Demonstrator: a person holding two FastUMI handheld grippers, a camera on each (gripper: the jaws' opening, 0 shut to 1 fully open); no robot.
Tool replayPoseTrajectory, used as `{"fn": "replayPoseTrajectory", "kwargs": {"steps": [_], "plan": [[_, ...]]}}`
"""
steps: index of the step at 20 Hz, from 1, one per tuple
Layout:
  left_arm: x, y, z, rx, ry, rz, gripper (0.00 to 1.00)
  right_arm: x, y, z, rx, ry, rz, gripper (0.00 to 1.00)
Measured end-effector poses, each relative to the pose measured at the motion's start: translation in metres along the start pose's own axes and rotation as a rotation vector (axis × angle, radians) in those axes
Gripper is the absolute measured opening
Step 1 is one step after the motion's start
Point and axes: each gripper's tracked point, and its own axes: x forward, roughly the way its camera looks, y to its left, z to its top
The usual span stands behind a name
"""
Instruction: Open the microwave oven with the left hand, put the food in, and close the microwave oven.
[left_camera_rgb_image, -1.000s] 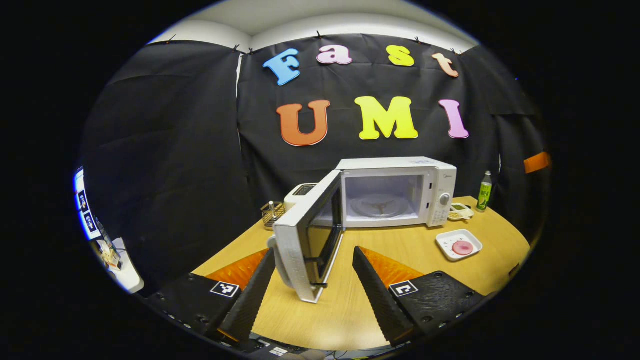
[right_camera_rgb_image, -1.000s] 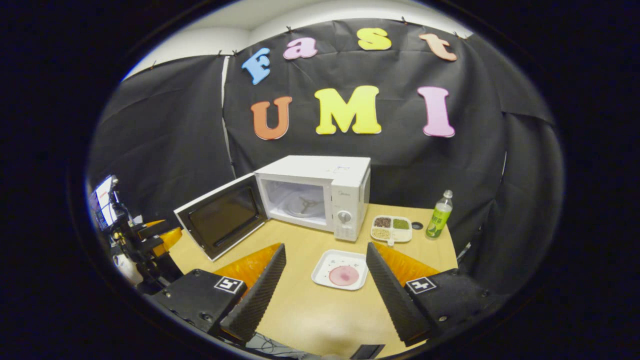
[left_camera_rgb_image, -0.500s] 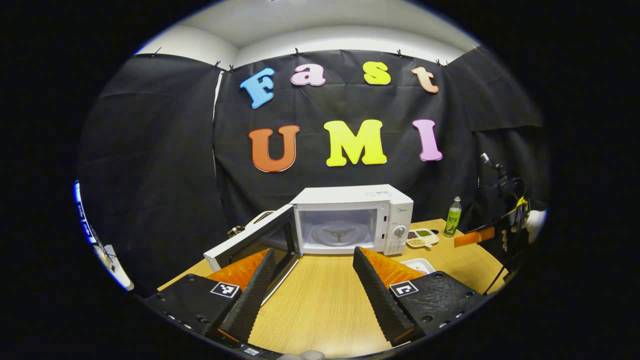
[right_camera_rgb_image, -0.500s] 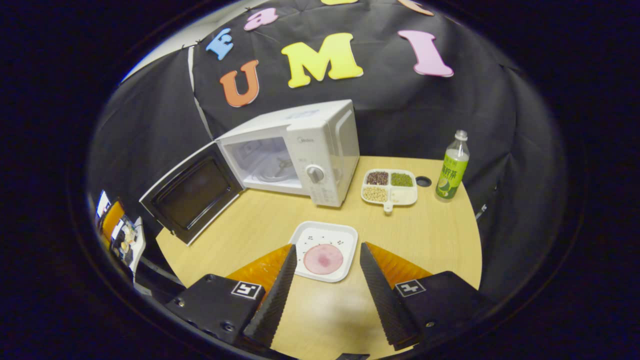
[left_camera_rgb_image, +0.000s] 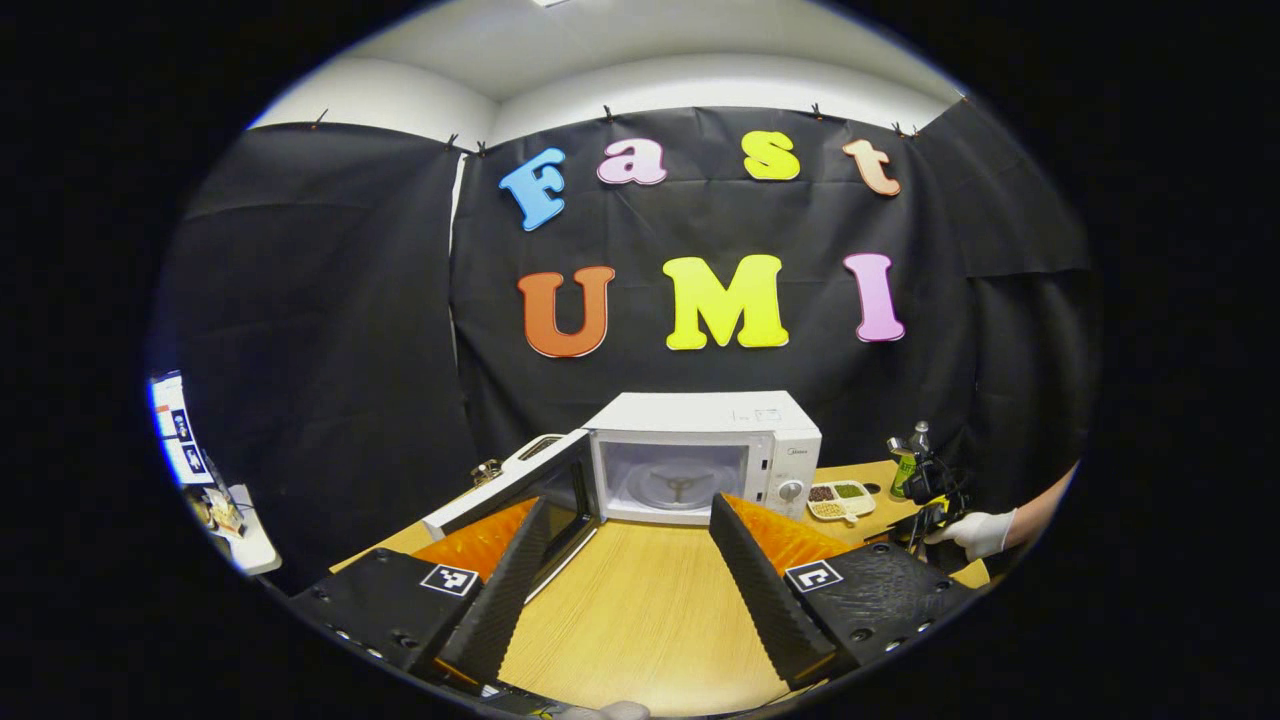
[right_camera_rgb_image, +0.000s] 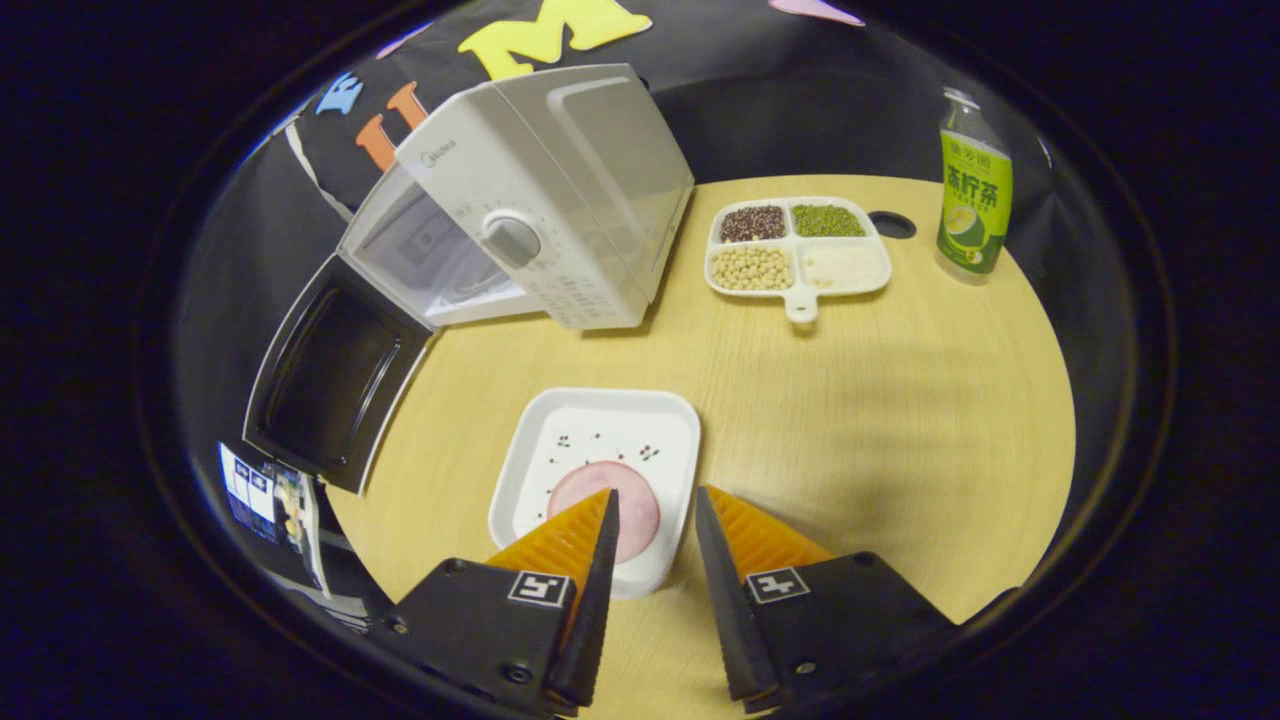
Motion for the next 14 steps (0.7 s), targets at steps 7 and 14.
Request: {"fn": "replayPoseTrajectory", "kwargs": {"steps": [7,14], "plan": [[-0.022,0.011,-0.002,0.026,0.027,0.101,0.95,0.025,-0.005,-0.002,0.098,0.107,0.004,0.27],[-0.024,0.010,-0.011,0.024,0.033,0.120,0.96,0.026,-0.010,0.000,0.219,0.209,0.000,0.04]]}}
